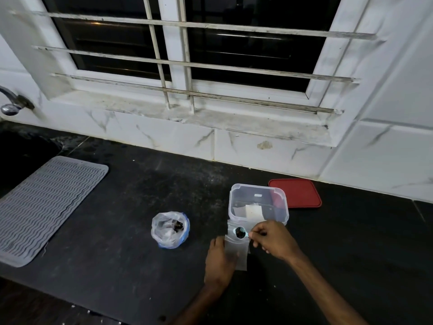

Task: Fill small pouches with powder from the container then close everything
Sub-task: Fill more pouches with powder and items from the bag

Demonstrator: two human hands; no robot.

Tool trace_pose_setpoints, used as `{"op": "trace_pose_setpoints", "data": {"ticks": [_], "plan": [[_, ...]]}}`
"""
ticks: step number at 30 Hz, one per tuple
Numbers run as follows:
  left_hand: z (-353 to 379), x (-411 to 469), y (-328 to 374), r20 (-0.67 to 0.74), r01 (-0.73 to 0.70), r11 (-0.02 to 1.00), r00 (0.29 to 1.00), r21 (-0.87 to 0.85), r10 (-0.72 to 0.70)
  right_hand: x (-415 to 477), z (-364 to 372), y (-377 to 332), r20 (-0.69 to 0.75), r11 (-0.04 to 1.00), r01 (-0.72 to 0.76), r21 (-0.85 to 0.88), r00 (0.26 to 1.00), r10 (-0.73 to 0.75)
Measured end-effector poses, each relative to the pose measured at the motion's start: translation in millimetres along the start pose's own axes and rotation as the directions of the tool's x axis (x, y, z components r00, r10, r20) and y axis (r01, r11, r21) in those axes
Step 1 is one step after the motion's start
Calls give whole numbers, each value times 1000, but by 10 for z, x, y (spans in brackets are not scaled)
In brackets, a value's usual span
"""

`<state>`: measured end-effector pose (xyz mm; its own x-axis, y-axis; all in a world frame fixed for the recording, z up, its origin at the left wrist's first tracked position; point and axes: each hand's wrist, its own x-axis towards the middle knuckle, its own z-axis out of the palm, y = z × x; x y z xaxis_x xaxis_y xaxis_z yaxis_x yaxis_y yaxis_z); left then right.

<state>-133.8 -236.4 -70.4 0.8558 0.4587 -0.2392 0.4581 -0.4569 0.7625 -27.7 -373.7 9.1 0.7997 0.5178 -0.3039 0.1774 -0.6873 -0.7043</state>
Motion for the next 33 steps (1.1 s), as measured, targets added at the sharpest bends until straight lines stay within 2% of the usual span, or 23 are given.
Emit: {"op": "trace_pose_setpoints", "data": {"ticks": [6,13,17,24,33], "plan": [[79,-73,25,-54,-40,995,998,-89,35,-2,20,96,36,989,43,-142,999,-39],[151,-99,65,-83,-93,975,993,-201,78,-35,159,80,-74,914,207,-348,966,-247],[155,-110,69,-124,-115,962,989,-247,87,-39,175,101,-101,896,223,-383,954,-281],[154,-65,56,-115,-130,976,987,-177,111,-20,141,196,-176,935,207,-288,948,-265],[191,-27,62,-100,-138,968,988,-210,119,-41,208,225,-228,959,221,-178,939,-259]]}}
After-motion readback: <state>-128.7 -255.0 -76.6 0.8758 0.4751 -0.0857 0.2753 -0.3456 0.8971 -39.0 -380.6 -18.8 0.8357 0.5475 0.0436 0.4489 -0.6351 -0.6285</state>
